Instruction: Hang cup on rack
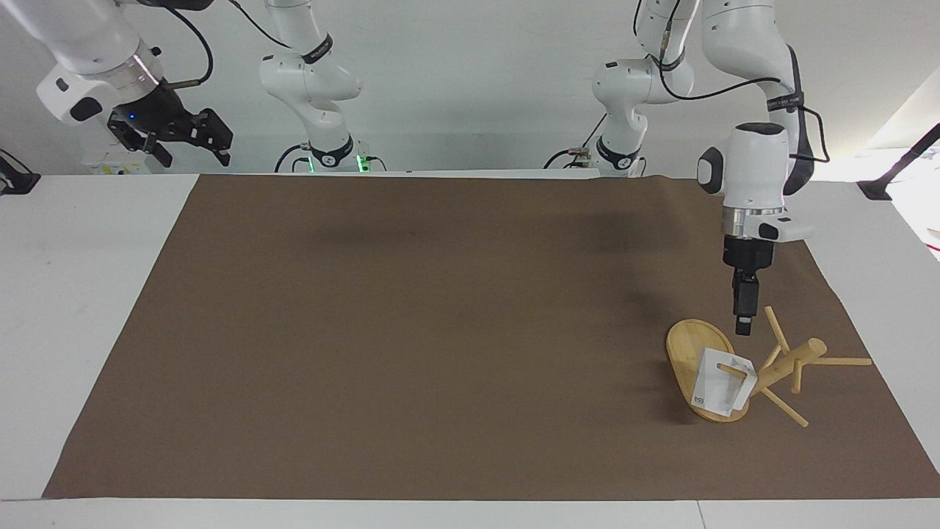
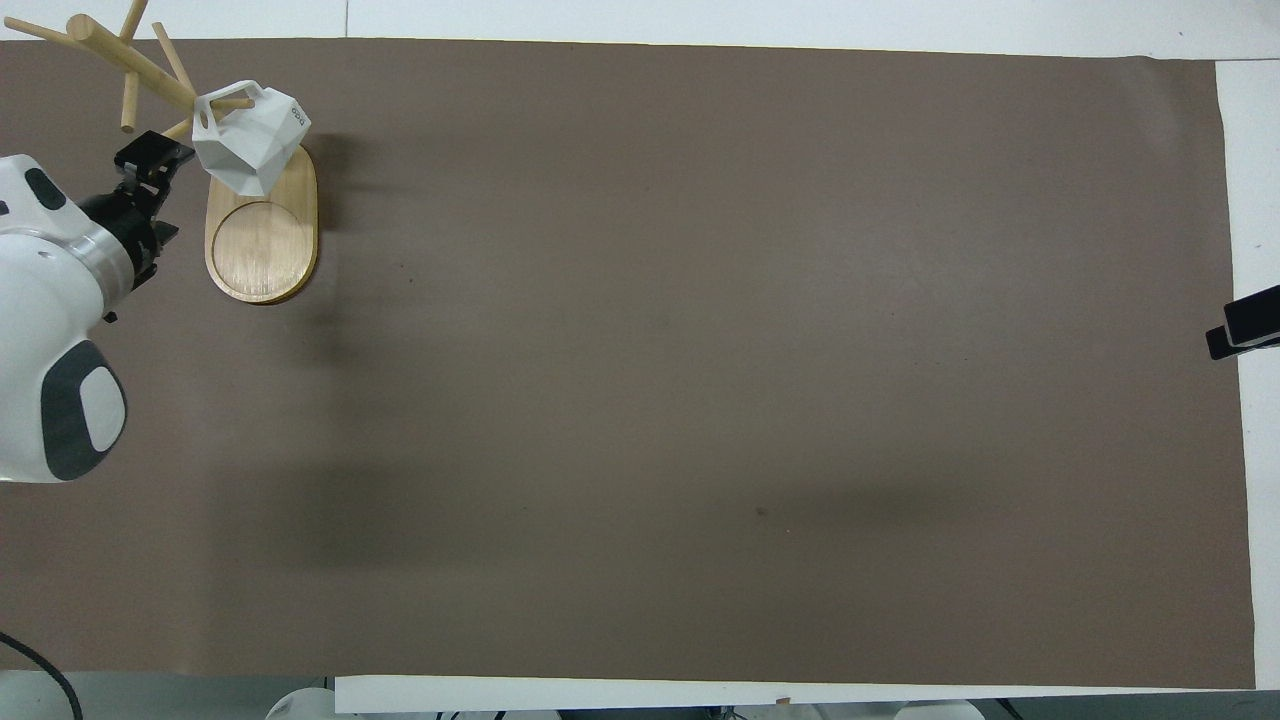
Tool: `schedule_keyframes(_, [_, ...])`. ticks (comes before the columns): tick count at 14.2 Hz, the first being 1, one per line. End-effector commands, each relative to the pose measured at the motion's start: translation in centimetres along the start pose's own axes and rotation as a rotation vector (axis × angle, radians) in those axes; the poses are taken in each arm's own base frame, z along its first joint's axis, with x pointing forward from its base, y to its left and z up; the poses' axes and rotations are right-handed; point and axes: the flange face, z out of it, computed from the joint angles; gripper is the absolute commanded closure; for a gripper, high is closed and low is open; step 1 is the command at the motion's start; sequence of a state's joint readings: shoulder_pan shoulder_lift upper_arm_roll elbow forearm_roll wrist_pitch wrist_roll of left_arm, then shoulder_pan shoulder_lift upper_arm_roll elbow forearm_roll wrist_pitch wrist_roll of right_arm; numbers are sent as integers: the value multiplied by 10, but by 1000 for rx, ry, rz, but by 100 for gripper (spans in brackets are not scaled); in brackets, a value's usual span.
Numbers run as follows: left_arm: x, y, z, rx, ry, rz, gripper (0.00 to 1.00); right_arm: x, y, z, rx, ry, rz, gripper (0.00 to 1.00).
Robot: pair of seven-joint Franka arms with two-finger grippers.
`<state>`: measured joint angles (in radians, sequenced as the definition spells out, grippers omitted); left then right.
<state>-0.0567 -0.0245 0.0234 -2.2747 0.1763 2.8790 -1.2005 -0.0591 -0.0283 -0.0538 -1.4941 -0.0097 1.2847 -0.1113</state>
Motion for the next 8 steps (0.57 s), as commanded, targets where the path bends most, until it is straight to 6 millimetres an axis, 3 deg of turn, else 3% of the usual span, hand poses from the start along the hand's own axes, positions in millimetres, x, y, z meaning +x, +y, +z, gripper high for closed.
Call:
schedule_keyframes(1, [27, 18, -44, 129, -10, 54, 0, -2, 2, 2, -20, 6, 16, 1])
schedule_keyframes(5, [45, 44, -83, 312, -102, 210, 0, -2, 0, 1, -19, 7, 12, 1])
schedule_keyframes(8, [56, 57, -110, 320, -261, 395, 0, -2, 3, 2, -18, 6, 14, 1])
